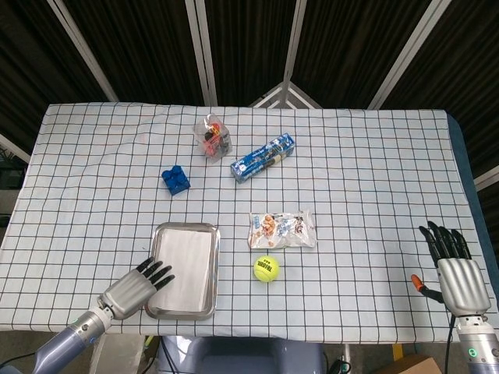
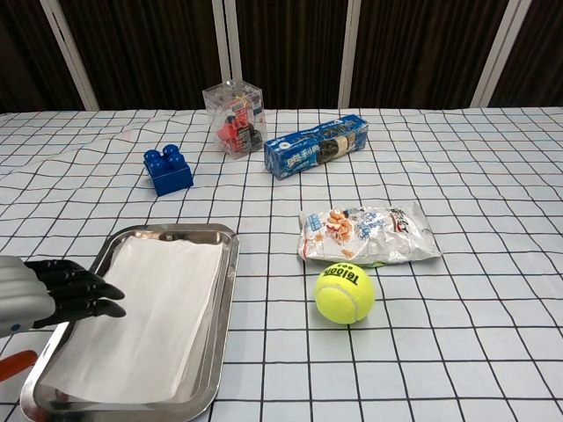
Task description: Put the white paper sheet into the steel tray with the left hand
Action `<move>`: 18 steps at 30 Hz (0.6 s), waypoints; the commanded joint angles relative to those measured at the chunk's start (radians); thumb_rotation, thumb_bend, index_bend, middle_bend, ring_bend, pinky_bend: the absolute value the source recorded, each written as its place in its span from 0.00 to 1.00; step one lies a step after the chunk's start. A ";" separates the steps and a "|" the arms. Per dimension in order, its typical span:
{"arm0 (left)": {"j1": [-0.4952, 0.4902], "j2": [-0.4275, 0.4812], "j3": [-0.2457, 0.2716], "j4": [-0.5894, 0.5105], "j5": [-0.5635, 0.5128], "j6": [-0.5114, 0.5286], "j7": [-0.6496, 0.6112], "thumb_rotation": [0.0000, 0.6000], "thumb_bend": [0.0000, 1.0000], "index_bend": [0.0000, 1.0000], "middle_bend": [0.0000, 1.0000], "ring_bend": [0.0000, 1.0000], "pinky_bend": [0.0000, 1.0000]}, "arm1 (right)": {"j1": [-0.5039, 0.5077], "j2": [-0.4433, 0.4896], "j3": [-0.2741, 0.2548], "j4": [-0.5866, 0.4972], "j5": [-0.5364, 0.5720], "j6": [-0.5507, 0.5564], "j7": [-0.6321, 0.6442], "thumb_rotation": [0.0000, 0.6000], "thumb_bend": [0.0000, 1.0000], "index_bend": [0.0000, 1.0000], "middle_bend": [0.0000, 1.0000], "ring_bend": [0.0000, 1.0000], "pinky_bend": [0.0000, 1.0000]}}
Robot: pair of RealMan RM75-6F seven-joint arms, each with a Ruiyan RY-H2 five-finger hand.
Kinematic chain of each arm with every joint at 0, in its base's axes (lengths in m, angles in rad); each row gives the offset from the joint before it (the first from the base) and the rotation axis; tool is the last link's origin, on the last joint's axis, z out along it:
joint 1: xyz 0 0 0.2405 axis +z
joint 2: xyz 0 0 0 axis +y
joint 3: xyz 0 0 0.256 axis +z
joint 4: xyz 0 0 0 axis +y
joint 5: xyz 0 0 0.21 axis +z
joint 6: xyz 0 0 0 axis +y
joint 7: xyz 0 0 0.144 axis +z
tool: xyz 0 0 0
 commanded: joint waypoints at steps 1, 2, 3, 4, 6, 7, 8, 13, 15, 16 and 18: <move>-0.018 -0.017 -0.001 -0.021 -0.069 -0.020 0.065 1.00 0.62 0.00 0.00 0.00 0.00 | 0.000 0.000 -0.001 0.000 -0.002 0.000 0.001 1.00 0.31 0.00 0.00 0.00 0.00; -0.020 -0.019 0.000 -0.023 -0.081 -0.020 0.075 1.00 0.62 0.00 0.00 0.00 0.00 | 0.000 0.000 -0.001 0.001 -0.002 0.000 0.001 1.00 0.31 0.00 0.00 0.00 0.00; -0.023 -0.024 0.001 -0.026 -0.098 -0.019 0.090 1.00 0.62 0.00 0.00 0.00 0.00 | 0.000 0.000 -0.001 0.001 -0.002 0.000 0.001 1.00 0.31 0.00 0.00 0.00 0.00; -0.025 -0.027 0.002 -0.028 -0.107 -0.018 0.099 1.00 0.62 0.00 0.00 0.00 0.00 | 0.000 0.000 -0.001 0.000 -0.002 0.001 0.001 1.00 0.31 0.00 0.00 0.00 0.00; -0.030 -0.035 0.004 -0.031 -0.130 -0.016 0.117 1.00 0.62 0.00 0.00 0.00 0.00 | 0.000 0.000 -0.001 0.000 -0.003 0.002 0.000 1.00 0.31 0.00 0.00 0.00 0.00; -0.032 -0.037 0.005 -0.032 -0.138 -0.015 0.124 1.00 0.62 0.00 0.00 0.00 0.00 | 0.000 -0.001 -0.001 0.000 -0.004 0.002 -0.001 1.00 0.31 0.00 0.00 0.00 0.00; -0.036 -0.042 0.006 -0.033 -0.149 -0.013 0.135 1.00 0.62 0.00 0.00 0.00 0.00 | -0.001 -0.001 -0.002 0.000 -0.003 0.002 -0.002 1.00 0.31 0.00 0.00 0.00 0.00; -0.047 -0.059 0.012 -0.032 -0.184 -0.001 0.164 1.00 0.62 0.00 0.00 0.00 0.00 | -0.001 -0.001 -0.001 0.000 -0.003 0.003 -0.002 1.00 0.31 0.00 0.00 0.00 0.00; -0.051 -0.064 0.015 -0.031 -0.195 0.004 0.173 1.00 0.62 0.00 0.00 0.00 0.00 | -0.001 -0.001 -0.001 0.000 -0.003 0.002 -0.001 1.00 0.31 0.00 0.00 0.00 0.00; -0.054 -0.068 0.017 -0.031 -0.200 0.007 0.177 1.00 0.62 0.00 0.00 0.00 0.00 | 0.000 -0.001 -0.001 0.000 -0.003 0.002 -0.001 1.00 0.31 0.00 0.00 0.00 0.00; -0.057 -0.073 0.019 -0.031 -0.208 0.013 0.181 1.00 0.62 0.00 0.00 0.00 0.00 | 0.000 -0.001 -0.001 0.000 -0.004 0.003 -0.001 1.00 0.31 0.00 0.00 0.00 0.00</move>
